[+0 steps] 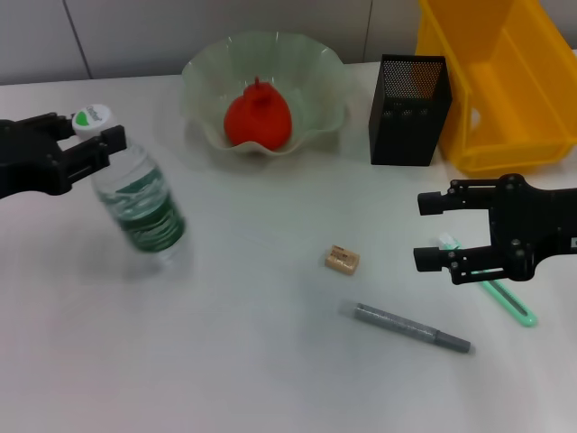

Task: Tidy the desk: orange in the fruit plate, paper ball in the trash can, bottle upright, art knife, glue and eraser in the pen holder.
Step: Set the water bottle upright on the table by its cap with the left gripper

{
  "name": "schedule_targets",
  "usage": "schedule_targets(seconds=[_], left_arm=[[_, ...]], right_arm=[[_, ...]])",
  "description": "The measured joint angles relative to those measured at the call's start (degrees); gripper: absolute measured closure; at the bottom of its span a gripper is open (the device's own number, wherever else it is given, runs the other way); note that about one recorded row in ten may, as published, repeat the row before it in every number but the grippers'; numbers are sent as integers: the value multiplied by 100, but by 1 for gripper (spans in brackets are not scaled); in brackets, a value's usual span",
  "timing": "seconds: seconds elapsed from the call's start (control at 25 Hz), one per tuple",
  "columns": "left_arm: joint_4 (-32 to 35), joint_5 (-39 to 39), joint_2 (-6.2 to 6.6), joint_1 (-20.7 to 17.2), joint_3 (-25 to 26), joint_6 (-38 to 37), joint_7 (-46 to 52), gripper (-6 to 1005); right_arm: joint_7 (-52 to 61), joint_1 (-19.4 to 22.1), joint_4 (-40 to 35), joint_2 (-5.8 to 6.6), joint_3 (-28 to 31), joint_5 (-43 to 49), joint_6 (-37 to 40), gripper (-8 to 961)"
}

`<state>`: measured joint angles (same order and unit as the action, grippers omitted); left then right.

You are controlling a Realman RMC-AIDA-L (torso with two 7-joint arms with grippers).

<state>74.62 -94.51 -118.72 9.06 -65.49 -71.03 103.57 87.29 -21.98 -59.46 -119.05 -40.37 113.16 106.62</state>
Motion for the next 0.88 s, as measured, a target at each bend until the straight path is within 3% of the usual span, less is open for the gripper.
schedule_targets(seconds=[0.36,0.72,0.88], left_arm=[[-789,557,-12,237,0,156,-927,554],[-2059,1139,-3,892,37,429,-2283,553],[-2312,1331,-1,1030,51,601,-2680,555]], right_arm=[[-81,-5,134,-4,-10,-66,16,185],[-100,-47,224,-3,-29,-85,33,184],[-102,-50,250,-5,-31,-85,35,184]])
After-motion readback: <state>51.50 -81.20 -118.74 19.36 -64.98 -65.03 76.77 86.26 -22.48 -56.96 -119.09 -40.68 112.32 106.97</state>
